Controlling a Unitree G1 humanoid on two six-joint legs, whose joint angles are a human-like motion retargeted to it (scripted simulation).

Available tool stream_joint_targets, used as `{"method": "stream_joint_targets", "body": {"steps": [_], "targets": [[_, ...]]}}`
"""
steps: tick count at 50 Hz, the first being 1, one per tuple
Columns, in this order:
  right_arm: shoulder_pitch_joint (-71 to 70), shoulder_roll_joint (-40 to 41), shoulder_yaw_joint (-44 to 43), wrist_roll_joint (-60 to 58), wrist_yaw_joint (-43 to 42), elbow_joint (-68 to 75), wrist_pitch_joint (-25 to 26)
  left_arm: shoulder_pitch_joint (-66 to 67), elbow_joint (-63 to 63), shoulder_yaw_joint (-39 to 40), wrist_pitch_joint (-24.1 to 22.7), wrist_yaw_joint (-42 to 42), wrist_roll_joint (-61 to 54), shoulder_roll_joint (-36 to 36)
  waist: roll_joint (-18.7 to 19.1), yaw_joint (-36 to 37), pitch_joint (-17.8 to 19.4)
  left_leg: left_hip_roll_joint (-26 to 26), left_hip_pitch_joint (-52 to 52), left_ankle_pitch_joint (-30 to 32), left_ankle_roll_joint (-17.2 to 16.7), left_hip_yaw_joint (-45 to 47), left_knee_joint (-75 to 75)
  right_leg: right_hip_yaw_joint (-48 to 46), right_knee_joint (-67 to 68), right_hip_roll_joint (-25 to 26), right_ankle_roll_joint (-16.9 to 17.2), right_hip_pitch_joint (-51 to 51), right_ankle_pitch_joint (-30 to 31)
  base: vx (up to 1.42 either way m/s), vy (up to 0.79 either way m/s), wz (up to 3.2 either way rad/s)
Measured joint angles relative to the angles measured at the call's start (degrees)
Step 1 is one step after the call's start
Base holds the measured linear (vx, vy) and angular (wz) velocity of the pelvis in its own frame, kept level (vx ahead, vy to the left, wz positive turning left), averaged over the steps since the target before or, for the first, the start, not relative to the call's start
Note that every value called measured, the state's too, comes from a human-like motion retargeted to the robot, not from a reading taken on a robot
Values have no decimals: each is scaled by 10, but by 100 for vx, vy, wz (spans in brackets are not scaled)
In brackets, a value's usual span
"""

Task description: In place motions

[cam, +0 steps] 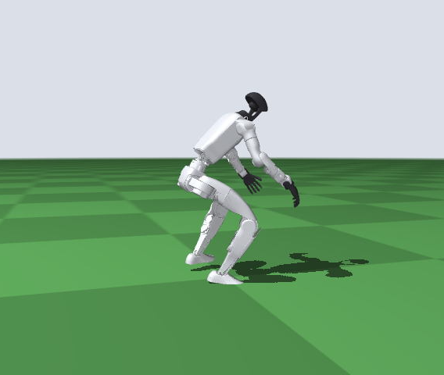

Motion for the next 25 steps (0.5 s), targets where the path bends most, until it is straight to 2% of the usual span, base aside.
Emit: {"method": "stream_joint_targets", "body": {"steps": [5, 10, 13, 15, 18, 20, 21, 22, 25], "targets": [[175, 58, -36, -80, -29, 92, 30, 170, -8, 5, 5, 24, 48, -35, 10, -11, -13, -19, 213, 51, -56, 0, -240, -29, -246, 26, 48, 217, 72, 26, 4, 3], [344, 99, -71, -121, -39, 265, 108, 339, 78, 42, 12, 11, 5, -164, 20, -5, -55, -30, 415, 160, -93, 54, -537, -80, -521, 58, 70, 414, 169, 28, 2, 10], [435, 123, -101, -100, -61, 388, 158, 445, 144, 64, 5, 3, 19, -213, 20, 2, -69, -39, 540, 207, -120, 92, -683, -115, -646, 73, 84, 530, 211, 40, -5, 3], [493, 139, -128, -97, -57, 458, 185, 512, 192, 81, 8, 27, 18, -236, 16, -1, -79, -43, 613, 224, -135, 116, -754, -140, -709, 80, 94, 601, 230, 47, -7, 9], [613, 153, -153, -89, -36, 478, 236, 622, 261, 129, 20, 50, -4, -275, 16, -23, -116, -66, 692, 248, -137, 142, -838, -162, -789, 104, 93, 677, 251, 53, 7, 13], [685, 153, -160, -65, -25, 478, 246, 703, 267, 152, 39, 47, -11, -299, 12, -32, -148, -73, 721, 242, -143, 197, -858, -193, -797, 102, 105, 695, 242, 46, 10, -4], [707, 153, -168, -50, -21, 478, 241, 727, 267, 156, 51, 48, -8, -305, 11, -29, -156, -75, 709, 242, -137, 167, -848, -172, -782, 96, 102, 680, 240, 30, 3, -14], [722, 153, -175, -32, -19, 478, 238, 744, 267, 157, 62, 50, -7, -310, 10, -27, -157, -75, 701, 241, -131, 145, -837, -156, -770, 90, 100, 670, 239, 14, 0, -19], [720, 157, -176, 23, -39, 478, 228, 754, 267, 146, 76, 71, -14, -316, 1, -33, -119, -69, 703, 231, -113, 144, -804, -172, -750, 81, 94, 680, 235, -9, -1, -10]]}}
